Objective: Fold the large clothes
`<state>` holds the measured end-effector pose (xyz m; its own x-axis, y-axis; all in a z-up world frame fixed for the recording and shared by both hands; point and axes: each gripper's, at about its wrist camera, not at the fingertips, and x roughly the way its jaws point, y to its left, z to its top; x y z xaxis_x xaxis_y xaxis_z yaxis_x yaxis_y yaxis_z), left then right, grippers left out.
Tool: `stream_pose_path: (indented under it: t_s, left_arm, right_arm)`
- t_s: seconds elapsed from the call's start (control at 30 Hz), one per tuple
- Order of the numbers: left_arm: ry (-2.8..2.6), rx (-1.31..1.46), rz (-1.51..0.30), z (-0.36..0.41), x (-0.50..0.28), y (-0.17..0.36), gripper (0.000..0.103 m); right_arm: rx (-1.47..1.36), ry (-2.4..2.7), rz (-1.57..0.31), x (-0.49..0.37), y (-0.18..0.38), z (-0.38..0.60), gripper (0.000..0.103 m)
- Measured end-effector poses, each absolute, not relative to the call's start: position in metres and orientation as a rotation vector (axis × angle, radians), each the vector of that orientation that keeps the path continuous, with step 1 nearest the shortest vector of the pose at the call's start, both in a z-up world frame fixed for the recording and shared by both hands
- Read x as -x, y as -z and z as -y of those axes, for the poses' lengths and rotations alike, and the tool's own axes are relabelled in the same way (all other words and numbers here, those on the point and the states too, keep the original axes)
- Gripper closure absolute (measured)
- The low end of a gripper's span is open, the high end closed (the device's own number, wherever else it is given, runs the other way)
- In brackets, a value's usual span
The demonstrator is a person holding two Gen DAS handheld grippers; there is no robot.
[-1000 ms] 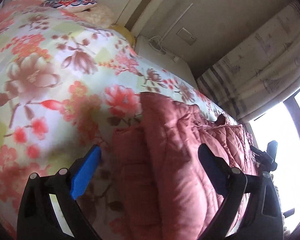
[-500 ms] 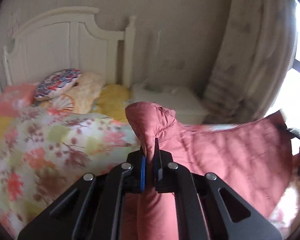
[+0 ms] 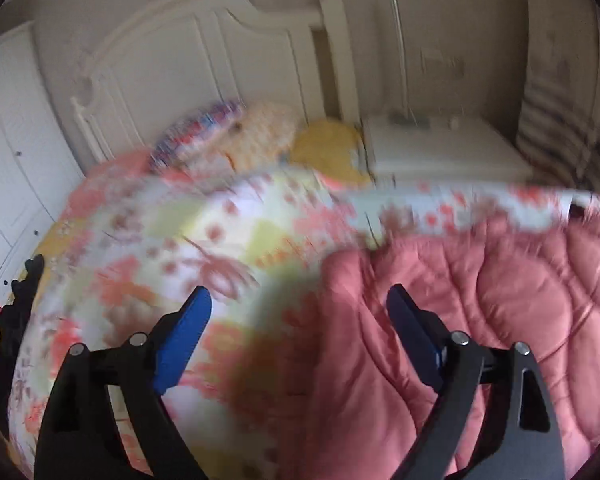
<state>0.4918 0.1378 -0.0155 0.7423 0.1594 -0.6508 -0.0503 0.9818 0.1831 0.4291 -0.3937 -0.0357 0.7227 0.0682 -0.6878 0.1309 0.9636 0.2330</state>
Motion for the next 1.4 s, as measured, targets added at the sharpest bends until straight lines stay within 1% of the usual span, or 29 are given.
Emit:
stream_pose_path:
  t_s: [0.03, 0.07, 0.13, 0.17, 0.2, 0.27, 0.33, 0.4, 0.5, 0.53, 0.6, 0.63, 0.7, 0.77, 0.97, 1.17, 1.4]
  left_arm:
    - [-0.147, -0.134, -0.661, -0.142, -0.478, -0.002, 0.005]
    - [-0.154, -0.11, -0.601, -0.143, -0.464, -0.018, 0.002]
    - [-0.103, -0.053, -0.471, -0.139, -0.432, -0.051, 0.002]
    - [-0.079, -0.029, -0.434, -0.134, -0.421, -0.064, 0.002]
    - [-0.065, -0.011, -0.419, -0.127, -0.415, -0.074, 0.002]
    - [0.007, -0.011, -0.423, -0.102, -0.41, -0.082, 0.002]
    - [0.062, -0.061, -0.494, -0.076, -0.418, -0.07, 0.002]
    - [0.064, -0.119, -0.579, -0.054, -0.43, -0.047, 0.002]
    - [0.092, -0.154, -0.691, -0.028, -0.441, -0.006, 0.002]
    - [0.088, -0.172, -0.762, -0.02, -0.448, 0.011, 0.002]
    - [0.08, -0.192, -0.84, -0.015, -0.456, 0.039, 0.002]
    - [0.082, -0.181, -0.849, -0.017, -0.457, 0.051, 0.002]
    - [0.093, -0.149, -0.839, -0.022, -0.459, 0.059, 0.002]
    - [0.103, -0.143, -0.845, -0.026, -0.461, 0.062, 0.002]
    - [0.065, -0.213, -0.816, -0.019, -0.462, 0.073, 0.002]
    - [0.061, -0.219, -0.83, -0.018, -0.464, 0.075, 0.002]
    - [0.034, -0.239, -0.806, -0.014, -0.462, 0.077, 0.002]
  right_arm:
    - [-0.28, 0.048, -0.722, -0.419, 0.023, 0.393, 0.006]
    - [-0.282, 0.037, -0.668, -0.406, 0.01, 0.39, 0.006]
    - [-0.261, -0.024, -0.548, -0.382, -0.02, 0.372, 0.006]
    - [-0.234, -0.047, -0.491, -0.371, -0.033, 0.358, 0.005]
    - [-0.2, -0.071, -0.428, -0.362, -0.044, 0.341, 0.004]
    - [-0.155, -0.098, -0.381, -0.357, -0.053, 0.307, 0.004]
    - [-0.128, -0.095, -0.448, -0.365, -0.044, 0.274, 0.004]
    - [-0.074, -0.099, -0.576, -0.386, -0.021, 0.242, 0.004]
    - [-0.028, -0.112, -0.663, -0.402, 0.011, 0.213, 0.004]
    - [-0.002, -0.131, -0.699, -0.407, 0.023, 0.204, 0.004]
    - [0.065, -0.141, -0.811, -0.421, 0.054, 0.19, 0.004]
    - [0.08, -0.147, -0.813, -0.422, 0.064, 0.188, 0.004]
    - [0.09, -0.163, -0.755, -0.419, 0.075, 0.19, 0.004]
    - [0.058, -0.168, -0.761, -0.42, 0.081, 0.192, 0.004]
    - [0.055, -0.16, -0.78, -0.423, 0.088, 0.19, 0.004]
    - [0.042, -0.151, -0.794, -0.427, 0.09, 0.191, 0.004]
    - [0.011, -0.162, -0.804, -0.429, 0.092, 0.195, 0.004]
